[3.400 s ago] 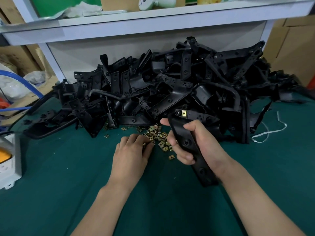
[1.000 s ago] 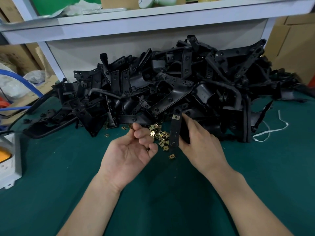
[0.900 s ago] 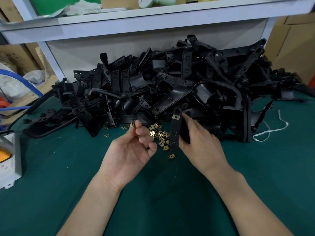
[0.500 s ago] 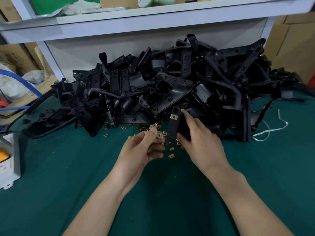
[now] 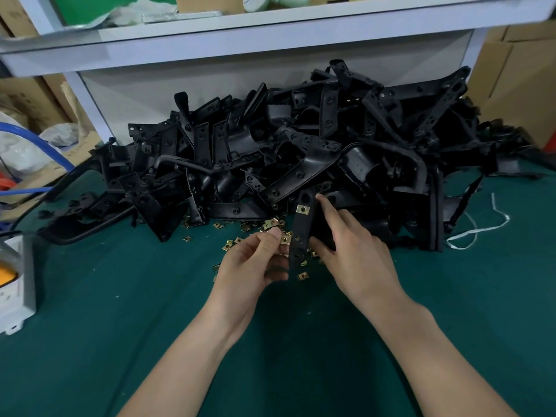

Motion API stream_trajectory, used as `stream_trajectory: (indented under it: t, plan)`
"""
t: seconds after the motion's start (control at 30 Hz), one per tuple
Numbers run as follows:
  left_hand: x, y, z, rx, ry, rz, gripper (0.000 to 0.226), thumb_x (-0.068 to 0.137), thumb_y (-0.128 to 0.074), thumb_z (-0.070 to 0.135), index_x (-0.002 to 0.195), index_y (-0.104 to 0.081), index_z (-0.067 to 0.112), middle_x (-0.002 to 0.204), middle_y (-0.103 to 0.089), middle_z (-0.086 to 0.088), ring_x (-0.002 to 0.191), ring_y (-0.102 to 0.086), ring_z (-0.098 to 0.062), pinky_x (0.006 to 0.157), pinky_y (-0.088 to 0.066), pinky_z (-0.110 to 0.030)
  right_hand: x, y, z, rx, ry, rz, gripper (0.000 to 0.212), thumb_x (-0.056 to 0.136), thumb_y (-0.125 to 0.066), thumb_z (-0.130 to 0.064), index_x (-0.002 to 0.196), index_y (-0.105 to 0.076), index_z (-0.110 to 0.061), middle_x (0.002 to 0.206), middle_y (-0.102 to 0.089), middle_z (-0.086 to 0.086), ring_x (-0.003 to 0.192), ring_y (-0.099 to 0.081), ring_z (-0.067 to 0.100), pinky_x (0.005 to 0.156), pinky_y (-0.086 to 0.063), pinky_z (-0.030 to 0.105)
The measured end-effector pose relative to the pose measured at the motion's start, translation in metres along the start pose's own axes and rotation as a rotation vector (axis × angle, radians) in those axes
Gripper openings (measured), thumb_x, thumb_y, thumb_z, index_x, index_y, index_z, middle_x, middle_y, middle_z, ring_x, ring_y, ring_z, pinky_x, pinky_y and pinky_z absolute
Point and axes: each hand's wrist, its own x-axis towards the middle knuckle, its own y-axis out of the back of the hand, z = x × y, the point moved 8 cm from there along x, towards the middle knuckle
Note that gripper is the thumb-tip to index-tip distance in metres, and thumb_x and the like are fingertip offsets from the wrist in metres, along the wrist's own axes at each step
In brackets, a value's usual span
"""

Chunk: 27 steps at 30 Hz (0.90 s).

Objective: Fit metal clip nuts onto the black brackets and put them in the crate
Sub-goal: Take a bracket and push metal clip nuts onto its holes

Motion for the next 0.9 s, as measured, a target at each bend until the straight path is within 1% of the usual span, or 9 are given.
stream_trajectory:
  t: [0.1, 0.27, 0.4, 0.5, 0.57, 0.63, 0.77, 0.83, 0.9]
  plan:
    - [0.000, 0.002, 0.000, 0.025, -0.019, 0.022, 0.029, 0.087, -0.063, 0.044, 0.079, -0.072, 0.018, 0.080, -0.067, -0.002, 0.066, -0.058, -0.011, 0.063, -0.052, -0.026, 0.000, 0.000, -0.001, -0.010, 0.009, 0.001, 0.075, 0.099, -0.048, -0.051, 0.160, -0.010, -0.033, 0.125, -0.052, -0.007, 0.091, -0.066, 0.023, 0.062, -0.045, 0.033]
    - [-0.001, 0.005, 0.003, 0.095, -0.084, 0.068, 0.030, 0.090, -0.063, 0.044, 0.077, -0.070, 0.018, 0.075, -0.065, -0.001, 0.064, -0.057, -0.011, 0.062, -0.052, -0.024, -0.001, 0.000, -0.002, -0.005, 0.014, -0.008, 0.075, 0.099, -0.048, -0.051, 0.160, -0.008, -0.034, 0.125, -0.050, -0.007, 0.092, -0.065, 0.023, 0.063, -0.044, 0.033]
    - [-0.001, 0.004, 0.003, 0.102, -0.089, 0.059, 0.028, 0.087, -0.063, 0.047, 0.072, -0.070, 0.025, 0.071, -0.061, 0.004, 0.062, -0.055, -0.010, 0.062, -0.051, -0.023, -0.001, 0.002, -0.004, -0.005, 0.015, -0.009, 0.075, 0.099, -0.047, -0.051, 0.160, -0.007, -0.034, 0.126, -0.050, -0.008, 0.091, -0.065, 0.022, 0.062, -0.040, 0.031]
    - [-0.003, 0.002, 0.002, 0.123, -0.092, 0.077, 0.029, 0.089, -0.062, 0.047, 0.071, -0.071, 0.026, 0.070, -0.063, 0.005, 0.062, -0.056, -0.009, 0.062, -0.052, -0.024, -0.002, 0.001, -0.007, -0.009, 0.025, -0.022, 0.075, 0.099, -0.046, -0.051, 0.160, -0.007, -0.033, 0.126, -0.050, -0.008, 0.090, -0.066, 0.022, 0.062, -0.043, 0.031]
    - [-0.006, 0.001, 0.003, 0.169, -0.136, 0.111, 0.027, 0.092, -0.060, 0.045, 0.078, -0.070, 0.023, 0.072, -0.067, 0.004, 0.065, -0.060, -0.011, 0.062, -0.054, -0.024, -0.002, 0.002, -0.007, -0.007, 0.020, -0.023, 0.075, 0.099, -0.046, -0.051, 0.160, -0.007, -0.033, 0.124, -0.051, -0.007, 0.088, -0.066, 0.022, 0.061, -0.042, 0.030]
    - [-0.011, -0.005, 0.006, 0.201, -0.188, 0.119, 0.025, 0.089, -0.063, 0.045, 0.094, -0.068, 0.021, 0.077, -0.070, 0.007, 0.069, -0.064, -0.010, 0.064, -0.054, -0.021, -0.003, 0.004, -0.006, -0.005, 0.007, -0.006, 0.073, 0.098, -0.041, -0.053, 0.161, -0.008, -0.032, 0.122, -0.051, -0.006, 0.085, -0.065, 0.023, 0.059, -0.040, 0.030]
    - [-0.020, -0.024, 0.000, 0.266, -0.226, 0.097, 0.039, 0.084, -0.077, 0.040, 0.114, -0.053, 0.033, 0.101, -0.073, 0.015, 0.092, -0.069, -0.002, 0.081, -0.053, -0.016, -0.006, 0.009, -0.009, 0.027, -0.006, 0.022, 0.074, 0.093, -0.024, -0.054, 0.161, -0.008, -0.030, 0.120, -0.050, -0.003, 0.070, -0.057, 0.021, 0.054, -0.037, 0.031]
    - [-0.022, -0.025, 0.000, 0.300, -0.253, 0.147, 0.036, 0.089, -0.075, 0.030, 0.114, -0.050, 0.036, 0.104, -0.071, 0.020, 0.095, -0.068, -0.001, 0.081, -0.051, -0.013, -0.007, 0.012, -0.012, 0.017, -0.003, 0.062, 0.072, 0.094, -0.028, -0.051, 0.161, -0.013, -0.028, 0.115, -0.051, -0.002, 0.061, -0.044, 0.016, 0.048, -0.029, 0.027]
    - [-0.022, -0.018, 0.001, 0.331, -0.271, 0.227, 0.032, 0.091, -0.073, 0.027, 0.112, -0.051, 0.035, 0.100, -0.069, 0.025, 0.090, -0.067, 0.002, 0.074, -0.048, -0.009, -0.007, 0.013, -0.015, -0.016, -0.003, 0.091, 0.069, 0.099, -0.040, -0.046, 0.160, -0.018, -0.026, 0.113, -0.054, -0.001, 0.059, -0.039, 0.013, 0.044, -0.020, 0.023]
